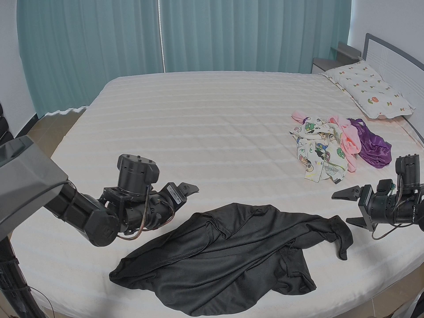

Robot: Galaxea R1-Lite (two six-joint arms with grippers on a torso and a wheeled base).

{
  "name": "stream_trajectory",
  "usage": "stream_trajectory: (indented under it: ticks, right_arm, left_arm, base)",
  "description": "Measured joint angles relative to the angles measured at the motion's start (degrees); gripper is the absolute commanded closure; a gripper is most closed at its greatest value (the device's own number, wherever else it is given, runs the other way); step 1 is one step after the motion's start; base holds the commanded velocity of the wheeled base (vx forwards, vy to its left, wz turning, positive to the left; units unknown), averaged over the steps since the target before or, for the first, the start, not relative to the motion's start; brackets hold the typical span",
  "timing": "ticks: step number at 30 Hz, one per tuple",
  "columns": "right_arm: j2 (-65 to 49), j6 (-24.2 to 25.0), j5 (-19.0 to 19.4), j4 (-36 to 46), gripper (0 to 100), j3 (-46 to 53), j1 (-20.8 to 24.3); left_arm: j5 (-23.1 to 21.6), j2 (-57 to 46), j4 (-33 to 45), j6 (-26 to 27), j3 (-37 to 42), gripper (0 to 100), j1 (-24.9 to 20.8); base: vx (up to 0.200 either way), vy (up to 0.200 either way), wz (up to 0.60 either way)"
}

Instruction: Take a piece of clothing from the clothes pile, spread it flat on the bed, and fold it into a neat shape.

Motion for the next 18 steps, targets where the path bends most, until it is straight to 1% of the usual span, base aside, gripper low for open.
stream_trajectory:
  ticks: [5,13,18]
  right_arm:
    - [-0.1,0.2,-0.1,-0.8,0,0.2,0.0]
    - [-0.5,0.4,-0.2,-1.1,0,0.5,-0.1]
    - [-0.7,0.4,-0.1,-1.1,0,0.5,-0.1]
  left_arm:
    - [2.0,4.4,0.8,2.4,-4.1,0,-3.2]
    - [3.1,9.5,3.9,2.7,-9.4,0,-6.3]
    - [5.3,10.8,6.9,2.9,-12.2,0,-8.4]
  base:
    - [0.000,0.000,0.00]
    - [0.000,0.000,0.00]
    - [0.000,0.000,0.00]
